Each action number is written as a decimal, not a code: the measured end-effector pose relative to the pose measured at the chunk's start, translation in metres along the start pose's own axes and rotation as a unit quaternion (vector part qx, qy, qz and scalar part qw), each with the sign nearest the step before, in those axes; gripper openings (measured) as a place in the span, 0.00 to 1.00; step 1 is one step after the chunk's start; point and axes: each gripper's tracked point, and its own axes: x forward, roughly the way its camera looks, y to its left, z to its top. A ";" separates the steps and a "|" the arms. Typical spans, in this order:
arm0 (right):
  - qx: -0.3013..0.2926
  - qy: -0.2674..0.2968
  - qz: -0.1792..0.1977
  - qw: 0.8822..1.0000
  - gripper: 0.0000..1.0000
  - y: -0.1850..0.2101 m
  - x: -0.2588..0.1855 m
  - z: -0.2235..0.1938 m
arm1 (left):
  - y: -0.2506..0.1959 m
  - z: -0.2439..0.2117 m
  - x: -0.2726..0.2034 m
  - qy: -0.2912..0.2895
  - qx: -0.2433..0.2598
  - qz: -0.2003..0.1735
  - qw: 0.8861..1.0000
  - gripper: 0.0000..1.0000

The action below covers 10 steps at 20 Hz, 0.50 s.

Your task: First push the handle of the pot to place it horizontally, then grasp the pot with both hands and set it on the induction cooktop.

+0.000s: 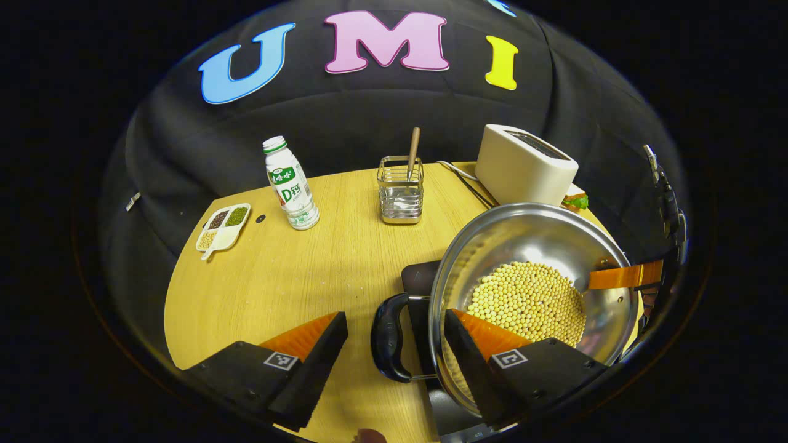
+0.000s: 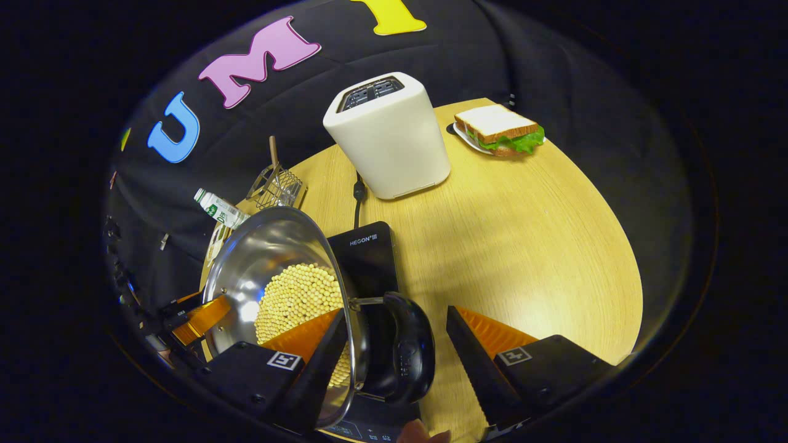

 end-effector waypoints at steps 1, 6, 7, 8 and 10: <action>-0.001 -0.009 0.003 1.000 0.99 0.002 -0.005 0.005 | 0.001 0.004 -0.004 -0.008 0.002 0.004 1.000 0.98; -0.033 -0.087 0.009 0.996 0.99 0.017 -0.038 0.034 | -0.003 0.033 -0.039 -0.074 0.000 0.013 0.997 0.98; -0.047 -0.111 0.004 0.993 0.99 0.017 -0.047 0.042 | -0.004 0.041 -0.048 -0.092 -0.004 0.014 0.996 0.98; -0.062 -0.137 -0.002 0.989 0.99 0.017 -0.058 0.051 | -0.001 0.048 -0.059 -0.113 -0.005 0.024 0.993 0.98; -0.081 -0.186 -0.003 0.979 0.99 0.021 -0.086 0.064 | 0.012 0.064 -0.081 -0.167 -0.008 0.056 0.984 0.97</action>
